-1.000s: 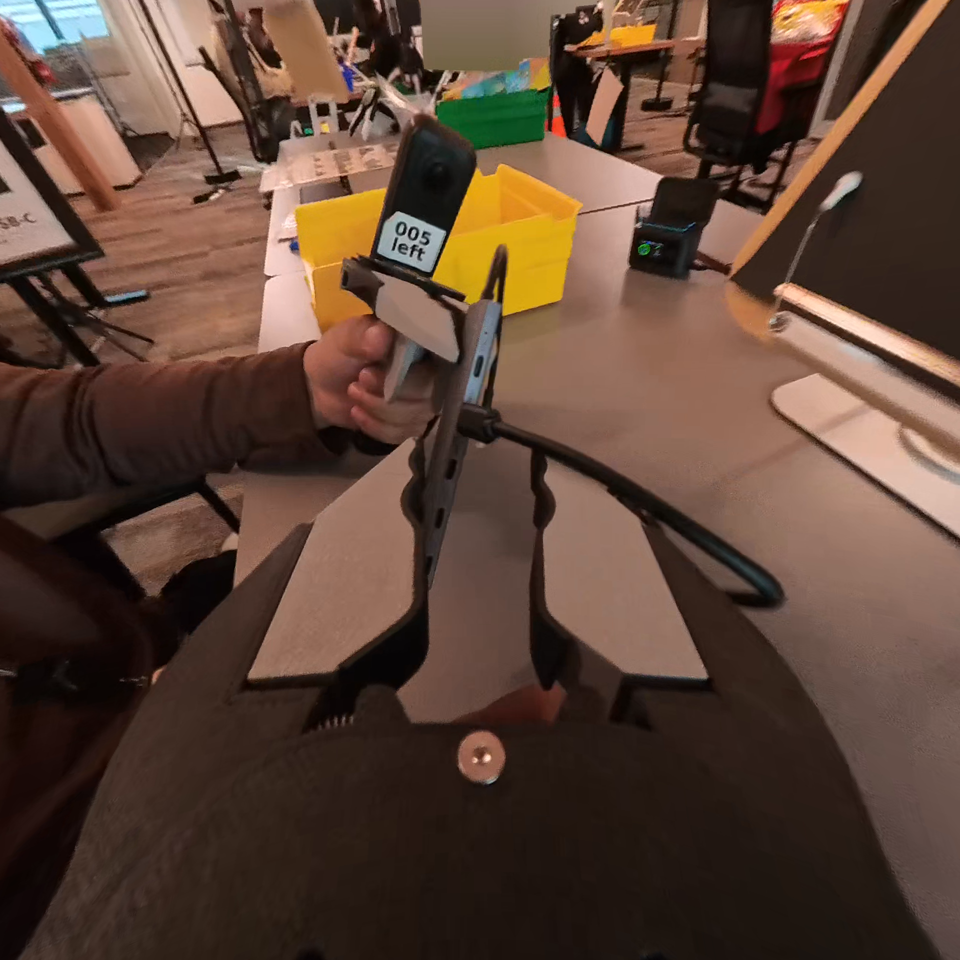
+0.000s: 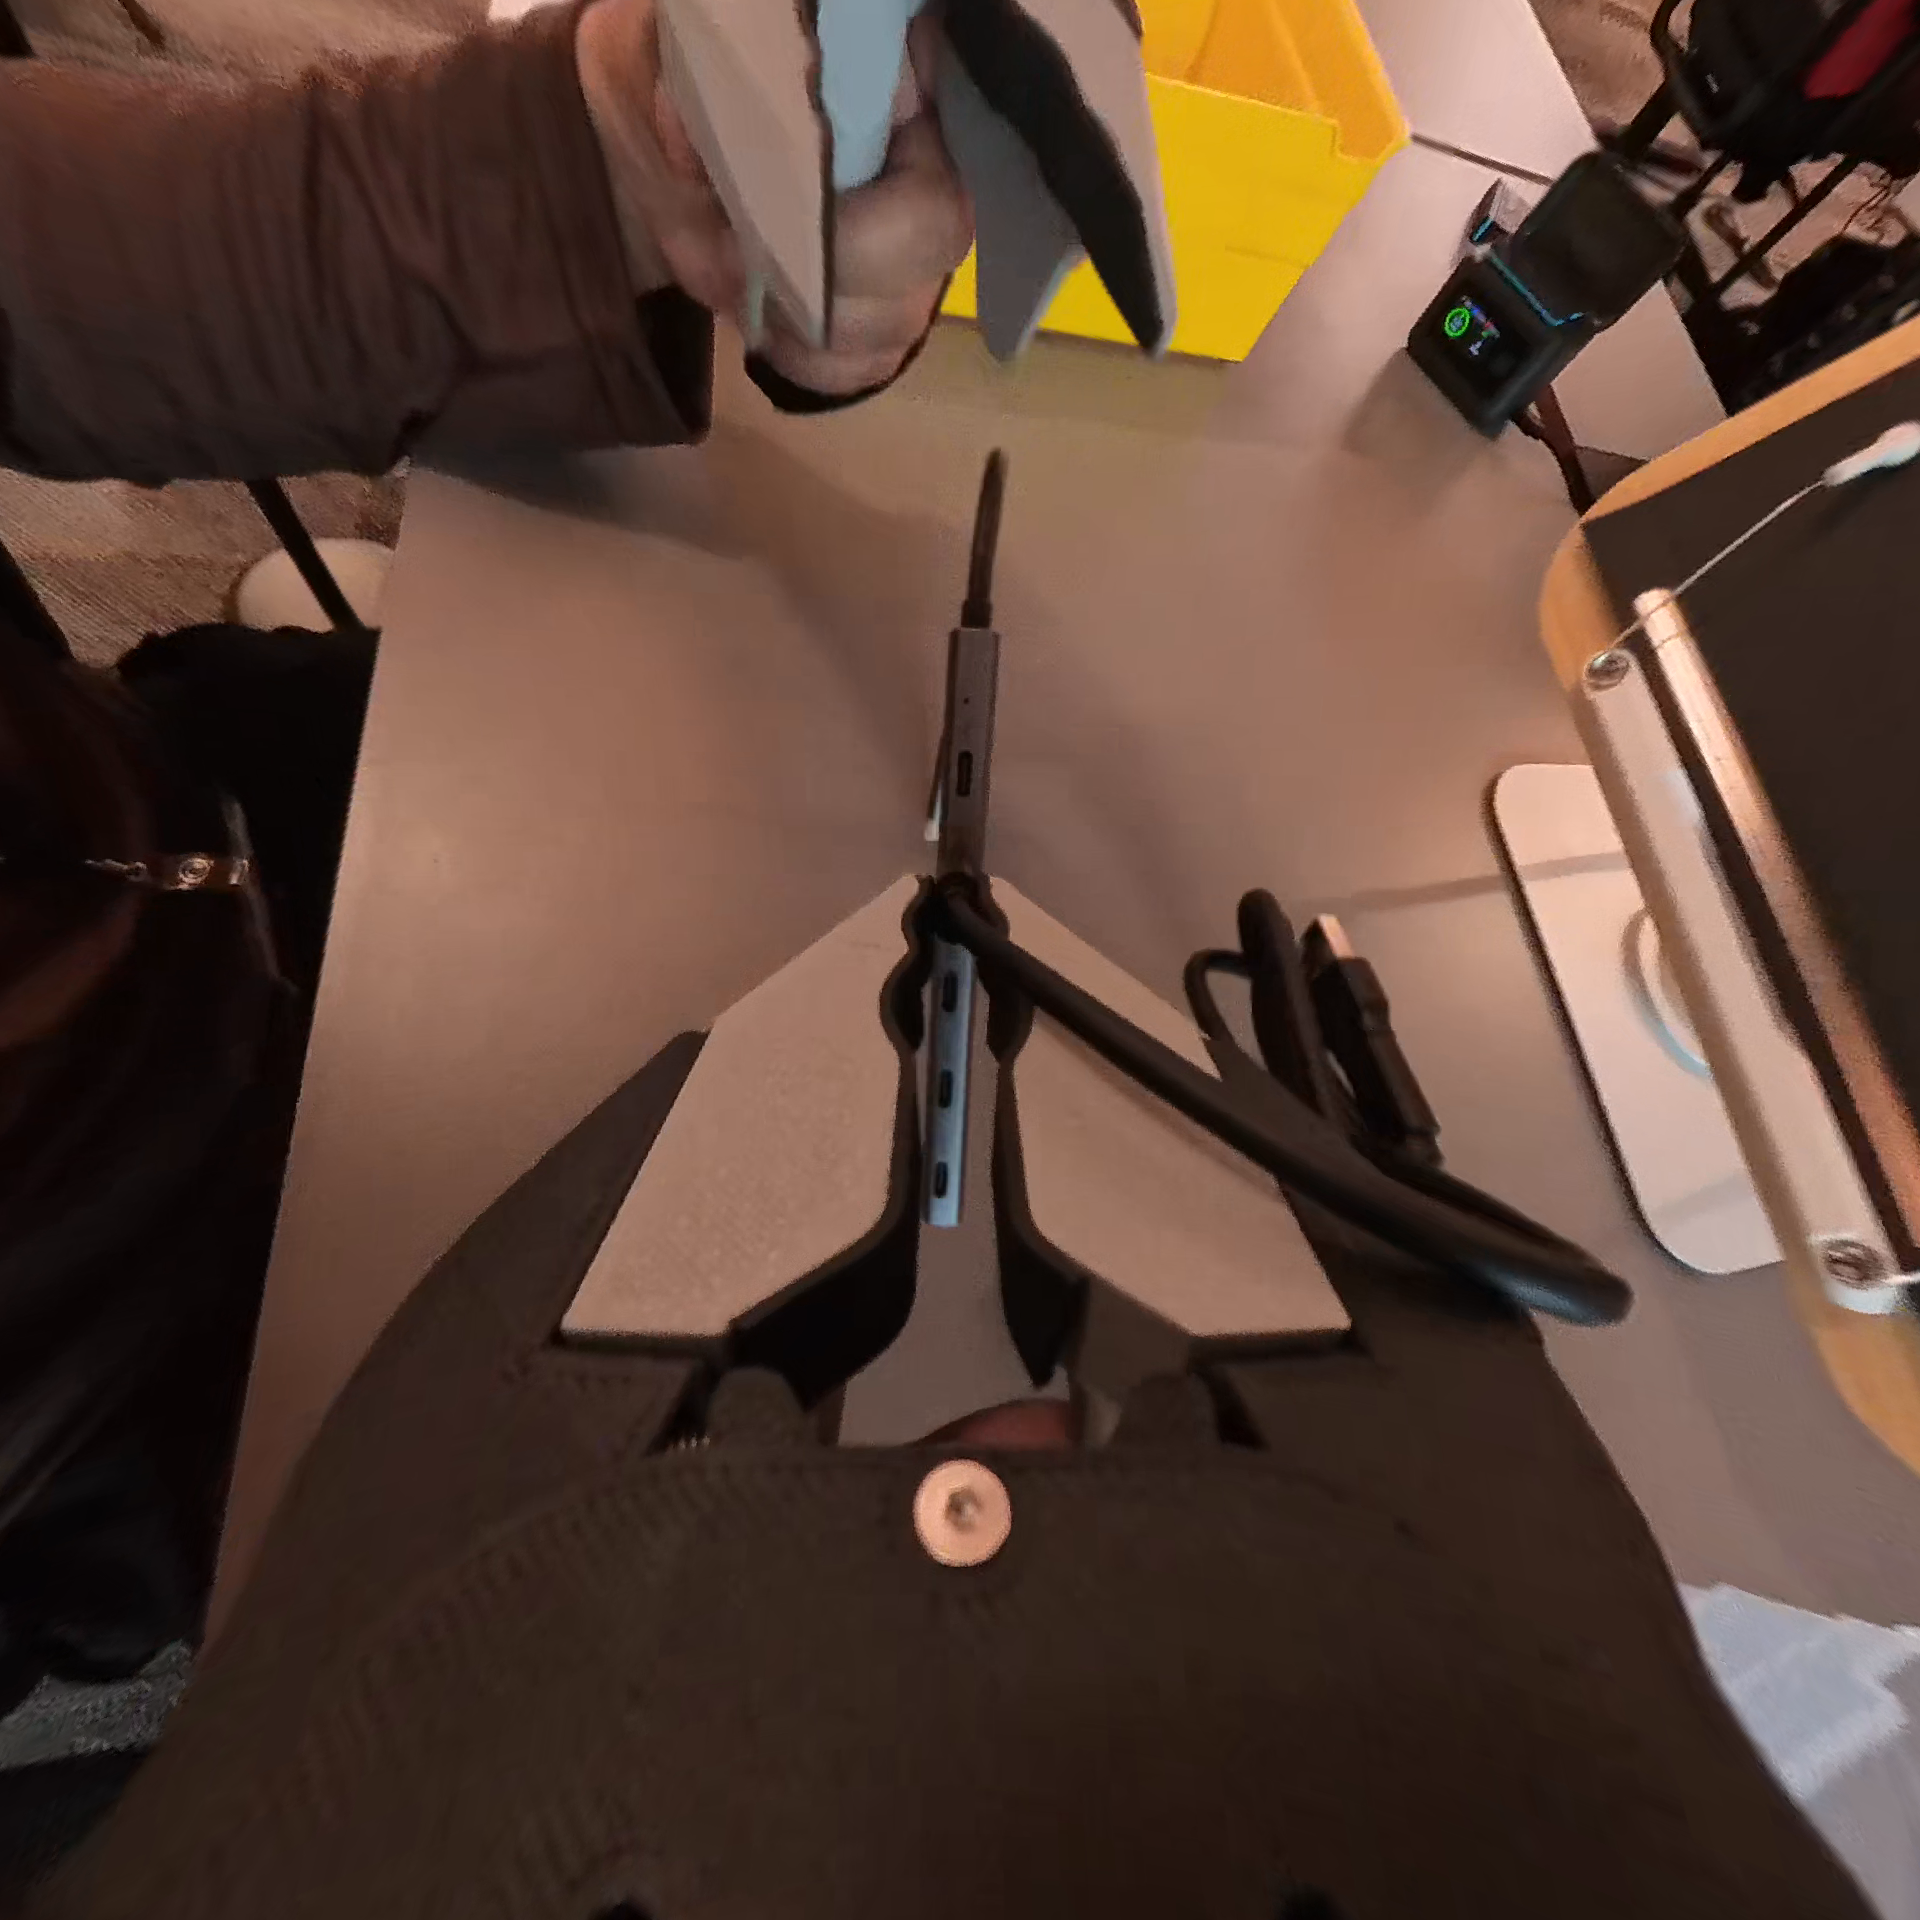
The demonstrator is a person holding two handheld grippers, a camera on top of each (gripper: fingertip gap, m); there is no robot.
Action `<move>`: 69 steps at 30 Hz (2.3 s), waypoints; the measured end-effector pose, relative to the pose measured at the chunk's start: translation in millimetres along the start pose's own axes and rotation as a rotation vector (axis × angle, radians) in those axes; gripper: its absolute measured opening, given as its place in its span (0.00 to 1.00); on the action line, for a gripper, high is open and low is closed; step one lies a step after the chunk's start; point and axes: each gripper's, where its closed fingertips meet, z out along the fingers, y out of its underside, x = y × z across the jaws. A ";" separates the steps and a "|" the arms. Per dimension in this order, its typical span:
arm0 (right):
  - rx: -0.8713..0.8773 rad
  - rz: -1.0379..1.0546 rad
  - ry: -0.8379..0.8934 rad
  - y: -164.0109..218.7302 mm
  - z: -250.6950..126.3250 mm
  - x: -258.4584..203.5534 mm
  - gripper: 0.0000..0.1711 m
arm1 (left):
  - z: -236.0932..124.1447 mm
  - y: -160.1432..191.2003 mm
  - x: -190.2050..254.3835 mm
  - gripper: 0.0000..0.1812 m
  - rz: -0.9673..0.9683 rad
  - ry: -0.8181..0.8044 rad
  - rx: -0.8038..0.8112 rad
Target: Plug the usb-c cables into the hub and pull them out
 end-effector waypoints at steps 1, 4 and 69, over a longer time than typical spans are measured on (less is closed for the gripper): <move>-0.014 -0.011 0.004 -2.8 -4.9 0.8 0.02 | -4.8 -8.8 4.1 0.32 -0.021 0.023 0.031; -0.060 -0.054 -0.004 -12.7 -11.6 -1.1 0.02 | -2.7 -8.4 15.5 0.29 -0.062 0.089 -0.043; 0.384 0.178 -0.133 -44.0 2.1 6.0 0.03 | 47.4 12.4 20.9 0.04 -0.213 0.143 0.026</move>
